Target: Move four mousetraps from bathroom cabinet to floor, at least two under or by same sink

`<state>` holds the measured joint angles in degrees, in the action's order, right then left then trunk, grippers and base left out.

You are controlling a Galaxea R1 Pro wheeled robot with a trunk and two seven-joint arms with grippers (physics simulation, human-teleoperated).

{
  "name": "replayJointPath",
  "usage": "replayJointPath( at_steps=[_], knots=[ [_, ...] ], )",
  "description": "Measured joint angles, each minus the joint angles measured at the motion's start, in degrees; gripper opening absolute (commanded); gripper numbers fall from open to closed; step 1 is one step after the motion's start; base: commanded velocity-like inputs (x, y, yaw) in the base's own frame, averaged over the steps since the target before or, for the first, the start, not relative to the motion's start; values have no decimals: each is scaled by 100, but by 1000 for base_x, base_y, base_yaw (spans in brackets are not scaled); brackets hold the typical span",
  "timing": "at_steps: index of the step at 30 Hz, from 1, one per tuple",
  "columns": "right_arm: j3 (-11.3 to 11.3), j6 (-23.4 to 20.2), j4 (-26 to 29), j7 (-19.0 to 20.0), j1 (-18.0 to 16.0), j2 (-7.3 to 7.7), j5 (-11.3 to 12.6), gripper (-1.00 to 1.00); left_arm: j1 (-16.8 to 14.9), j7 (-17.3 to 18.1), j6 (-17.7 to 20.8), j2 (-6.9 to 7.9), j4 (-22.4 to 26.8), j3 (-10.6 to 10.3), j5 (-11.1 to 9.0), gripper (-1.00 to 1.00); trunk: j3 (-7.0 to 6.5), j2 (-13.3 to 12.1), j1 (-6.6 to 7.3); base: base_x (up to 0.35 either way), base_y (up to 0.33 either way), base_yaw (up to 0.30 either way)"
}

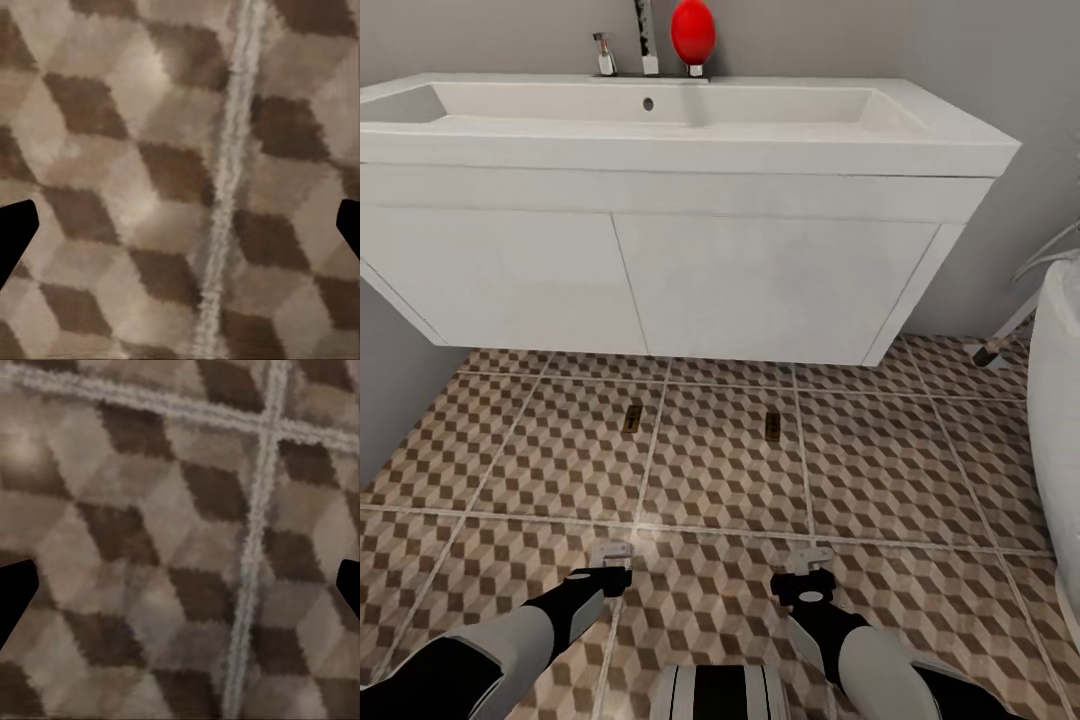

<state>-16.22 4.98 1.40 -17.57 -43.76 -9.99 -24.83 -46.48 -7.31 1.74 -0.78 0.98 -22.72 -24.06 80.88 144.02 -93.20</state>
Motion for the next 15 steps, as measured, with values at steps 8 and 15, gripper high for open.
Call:
replayJointPath(
  at_steps=[8,15],
  knots=[
    [-1,0,-8,13,331,0,-1,100,274,0,-9,-42,-320,6,-2,100,-177,-11,21,0,0,0],
    [-1,-5,-21,27,624,0,-8,100,604,-2,-16,-75,-373,6,-3,100,-332,-20,39,0,0,0]
  ],
)
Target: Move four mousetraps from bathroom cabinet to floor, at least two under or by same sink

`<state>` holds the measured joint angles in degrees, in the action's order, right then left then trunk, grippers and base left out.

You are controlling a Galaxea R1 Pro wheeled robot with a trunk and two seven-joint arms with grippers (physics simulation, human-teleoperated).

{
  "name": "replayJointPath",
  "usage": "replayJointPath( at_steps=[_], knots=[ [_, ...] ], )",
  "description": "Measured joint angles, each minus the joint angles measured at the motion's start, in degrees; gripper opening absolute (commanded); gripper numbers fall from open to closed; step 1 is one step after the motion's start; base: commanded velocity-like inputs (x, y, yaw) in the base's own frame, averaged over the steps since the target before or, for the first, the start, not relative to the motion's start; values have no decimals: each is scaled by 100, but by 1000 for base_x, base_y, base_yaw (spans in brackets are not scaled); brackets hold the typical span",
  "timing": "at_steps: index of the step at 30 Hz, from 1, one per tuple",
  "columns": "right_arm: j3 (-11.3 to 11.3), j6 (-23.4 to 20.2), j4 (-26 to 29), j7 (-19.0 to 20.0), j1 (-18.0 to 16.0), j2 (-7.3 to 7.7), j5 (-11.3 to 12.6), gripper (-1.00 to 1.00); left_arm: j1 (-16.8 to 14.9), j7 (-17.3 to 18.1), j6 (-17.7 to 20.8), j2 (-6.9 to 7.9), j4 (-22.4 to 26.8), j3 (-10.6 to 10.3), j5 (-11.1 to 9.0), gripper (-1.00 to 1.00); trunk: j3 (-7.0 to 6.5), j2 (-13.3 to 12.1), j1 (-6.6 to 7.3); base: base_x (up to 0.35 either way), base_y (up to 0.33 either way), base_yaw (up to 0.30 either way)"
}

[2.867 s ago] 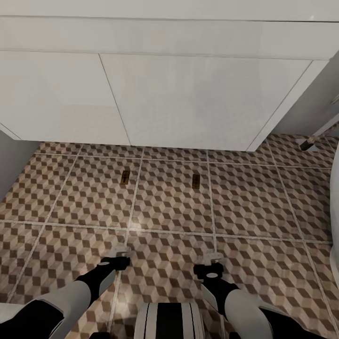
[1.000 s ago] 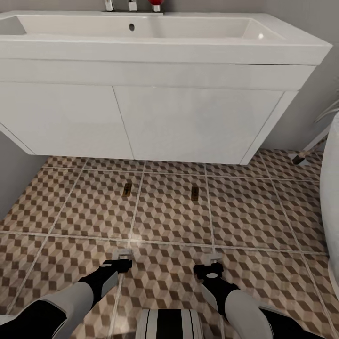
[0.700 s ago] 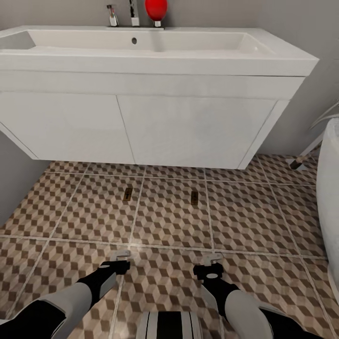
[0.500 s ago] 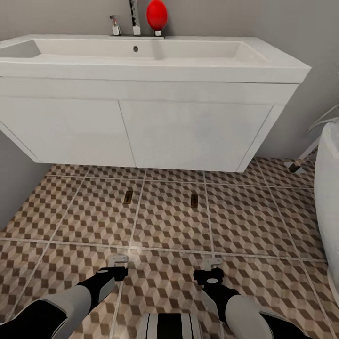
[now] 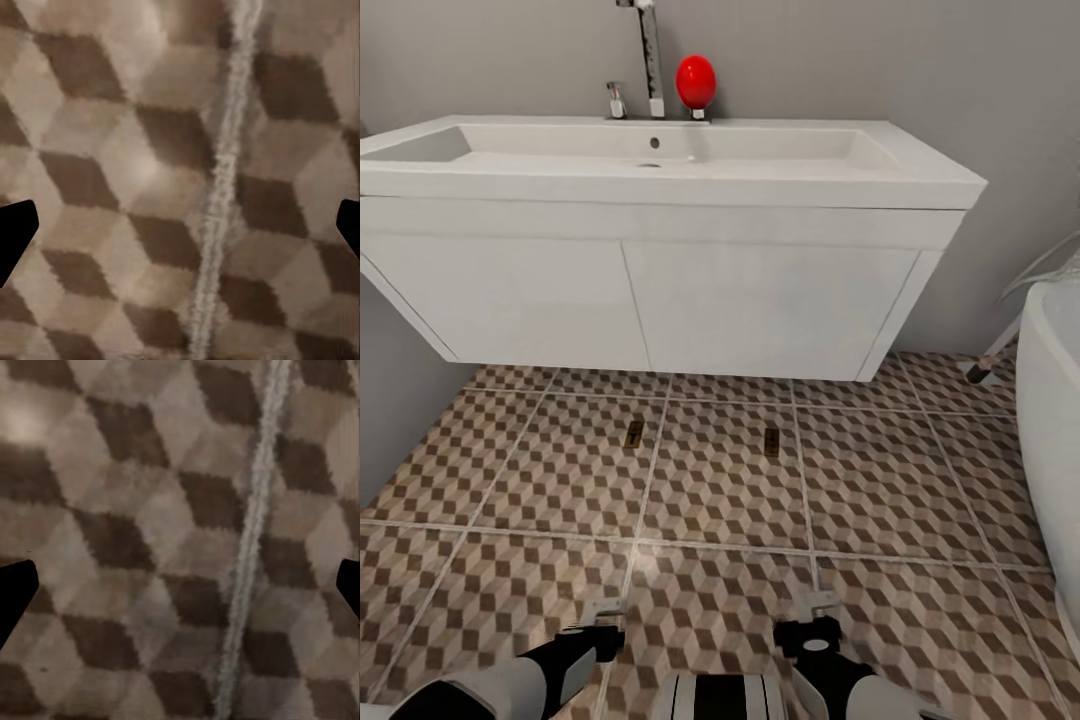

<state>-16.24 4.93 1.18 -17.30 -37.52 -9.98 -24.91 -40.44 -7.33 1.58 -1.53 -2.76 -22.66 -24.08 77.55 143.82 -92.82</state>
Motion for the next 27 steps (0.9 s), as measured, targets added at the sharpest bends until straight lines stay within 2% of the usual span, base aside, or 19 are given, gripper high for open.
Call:
replayJointPath(
  at_steps=[6,17,27],
  knots=[
    [5,-8,-26,12,314,13,-24,100,220,-7,-1,-9,-12,3,0,100,-133,-8,15,0,0,0],
    [8,4,-142,19,959,87,-261,100,727,-3,-13,-18,-15,3,-1,100,-377,-23,44,0,0,0],
    [9,6,-161,19,1292,100,-305,100,1030,-6,-27,9,-16,3,-7,100,-599,-36,70,0,0,0]
  ],
)
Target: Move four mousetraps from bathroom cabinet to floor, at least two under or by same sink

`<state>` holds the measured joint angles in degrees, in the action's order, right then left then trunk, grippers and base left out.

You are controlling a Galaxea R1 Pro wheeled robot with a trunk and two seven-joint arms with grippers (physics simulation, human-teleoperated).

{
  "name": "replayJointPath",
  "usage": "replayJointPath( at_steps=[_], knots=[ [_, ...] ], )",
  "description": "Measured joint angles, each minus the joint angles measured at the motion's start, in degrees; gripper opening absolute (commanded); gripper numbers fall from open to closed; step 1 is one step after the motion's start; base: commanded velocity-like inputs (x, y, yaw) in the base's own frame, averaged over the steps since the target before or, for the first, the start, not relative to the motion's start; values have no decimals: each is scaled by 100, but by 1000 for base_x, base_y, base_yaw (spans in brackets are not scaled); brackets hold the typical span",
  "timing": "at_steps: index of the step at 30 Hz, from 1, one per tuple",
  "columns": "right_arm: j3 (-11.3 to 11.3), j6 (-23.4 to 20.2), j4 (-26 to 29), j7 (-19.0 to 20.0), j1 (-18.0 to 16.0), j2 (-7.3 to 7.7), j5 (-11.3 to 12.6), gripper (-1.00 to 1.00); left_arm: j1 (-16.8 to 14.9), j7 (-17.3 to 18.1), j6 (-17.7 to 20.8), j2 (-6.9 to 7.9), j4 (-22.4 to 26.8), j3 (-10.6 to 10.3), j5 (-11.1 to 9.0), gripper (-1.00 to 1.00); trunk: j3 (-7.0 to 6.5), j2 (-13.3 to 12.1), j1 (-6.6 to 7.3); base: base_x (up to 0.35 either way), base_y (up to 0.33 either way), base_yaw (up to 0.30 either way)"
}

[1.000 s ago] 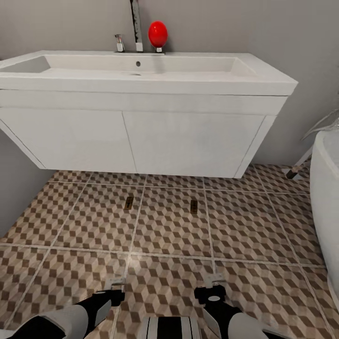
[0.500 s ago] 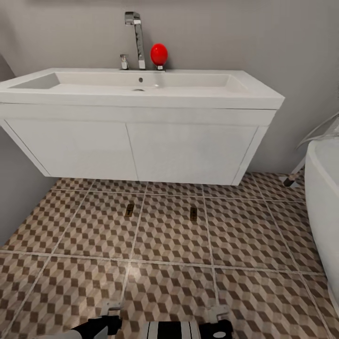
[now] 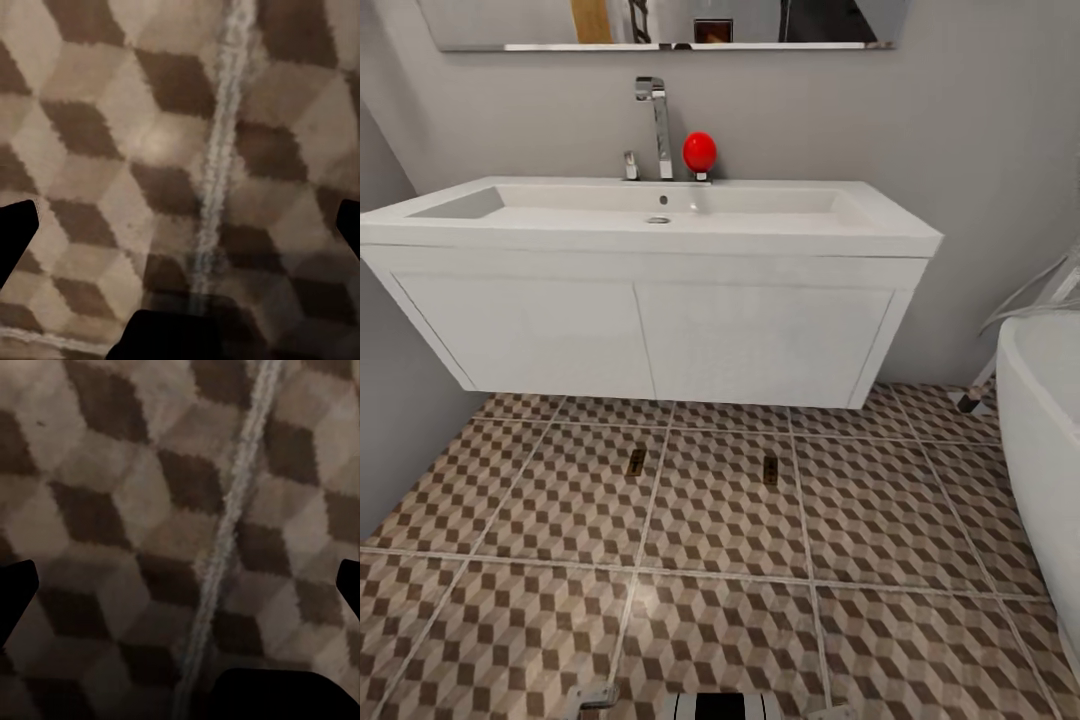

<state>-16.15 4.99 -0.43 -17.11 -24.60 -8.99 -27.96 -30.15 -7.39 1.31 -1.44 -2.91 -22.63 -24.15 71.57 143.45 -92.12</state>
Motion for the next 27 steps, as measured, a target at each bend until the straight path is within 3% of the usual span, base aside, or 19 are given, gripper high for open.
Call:
replayJointPath(
  at_steps=[7,10,17,27],
  knots=[
    [-2,0,-4,0,117,31,-6,100,163,3,-1,21,0,0,-15,100,-155,-9,18,0,0,0],
    [-7,0,-11,0,213,44,-12,100,419,9,-9,36,-2,4,-21,100,-221,-13,26,0,0,0],
    [-5,0,-12,0,305,43,1,100,628,12,-5,33,-3,0,-14,100,-377,-23,44,0,0,0],
    [-6,0,-12,0,337,35,8,100,714,16,-3,0,0,0,-11,100,-557,-423,263,0,0,0]
  ],
)
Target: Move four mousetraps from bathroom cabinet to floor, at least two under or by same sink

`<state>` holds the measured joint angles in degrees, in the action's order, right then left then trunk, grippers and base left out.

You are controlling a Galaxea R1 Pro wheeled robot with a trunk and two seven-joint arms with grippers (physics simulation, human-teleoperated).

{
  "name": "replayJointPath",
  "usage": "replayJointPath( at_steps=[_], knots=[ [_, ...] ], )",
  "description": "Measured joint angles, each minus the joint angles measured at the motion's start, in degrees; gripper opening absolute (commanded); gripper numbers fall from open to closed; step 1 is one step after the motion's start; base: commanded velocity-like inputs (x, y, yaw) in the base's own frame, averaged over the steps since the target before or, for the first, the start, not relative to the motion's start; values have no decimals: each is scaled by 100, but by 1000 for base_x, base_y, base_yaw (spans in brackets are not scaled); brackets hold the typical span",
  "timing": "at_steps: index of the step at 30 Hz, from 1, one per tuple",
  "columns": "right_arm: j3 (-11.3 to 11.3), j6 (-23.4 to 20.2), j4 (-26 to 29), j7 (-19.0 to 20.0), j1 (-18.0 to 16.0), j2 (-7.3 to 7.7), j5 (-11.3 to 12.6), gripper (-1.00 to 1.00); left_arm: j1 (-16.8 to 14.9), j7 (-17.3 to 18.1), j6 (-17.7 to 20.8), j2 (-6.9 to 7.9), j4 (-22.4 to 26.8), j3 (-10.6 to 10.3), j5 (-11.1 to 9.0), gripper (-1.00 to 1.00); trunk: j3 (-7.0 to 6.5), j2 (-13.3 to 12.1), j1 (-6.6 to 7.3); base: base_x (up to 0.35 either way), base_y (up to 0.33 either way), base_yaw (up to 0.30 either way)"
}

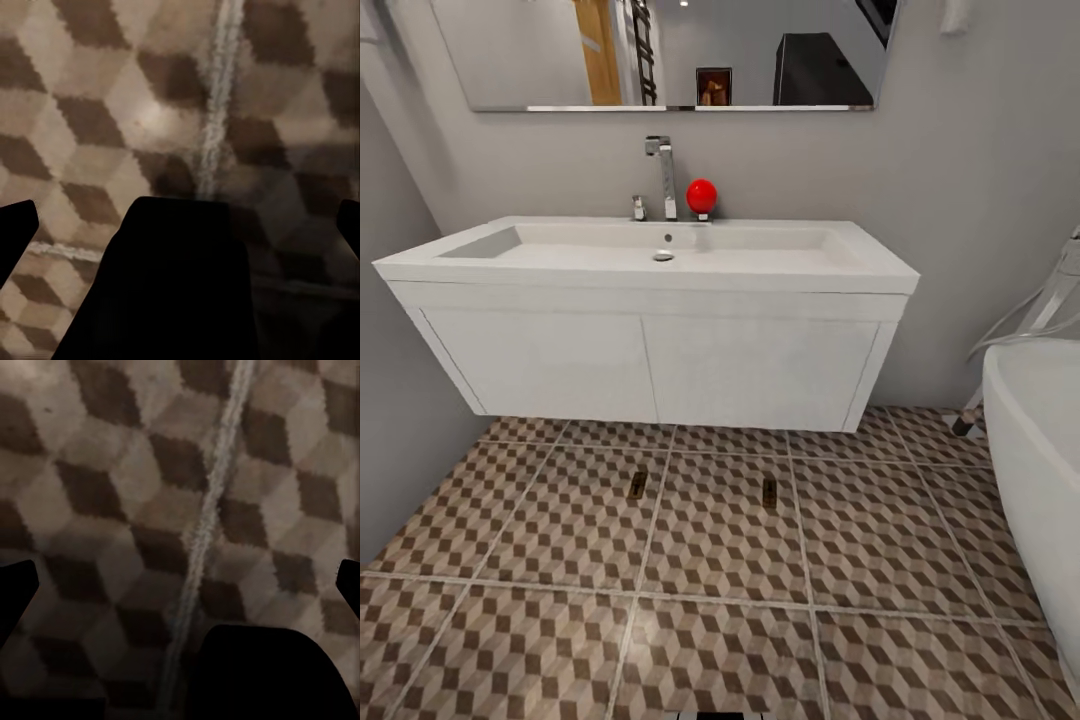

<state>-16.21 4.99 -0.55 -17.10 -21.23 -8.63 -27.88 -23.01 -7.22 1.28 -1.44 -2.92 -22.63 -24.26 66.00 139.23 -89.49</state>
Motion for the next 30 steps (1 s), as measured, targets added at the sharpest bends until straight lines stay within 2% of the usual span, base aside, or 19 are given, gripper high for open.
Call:
replayJointPath(
  at_steps=[30],
  knots=[
    [0,9,9,0,7,-1,13,100,55,22,2,30,-8,1,-14,100,-539,-1203,659,0,0,0]
  ],
)
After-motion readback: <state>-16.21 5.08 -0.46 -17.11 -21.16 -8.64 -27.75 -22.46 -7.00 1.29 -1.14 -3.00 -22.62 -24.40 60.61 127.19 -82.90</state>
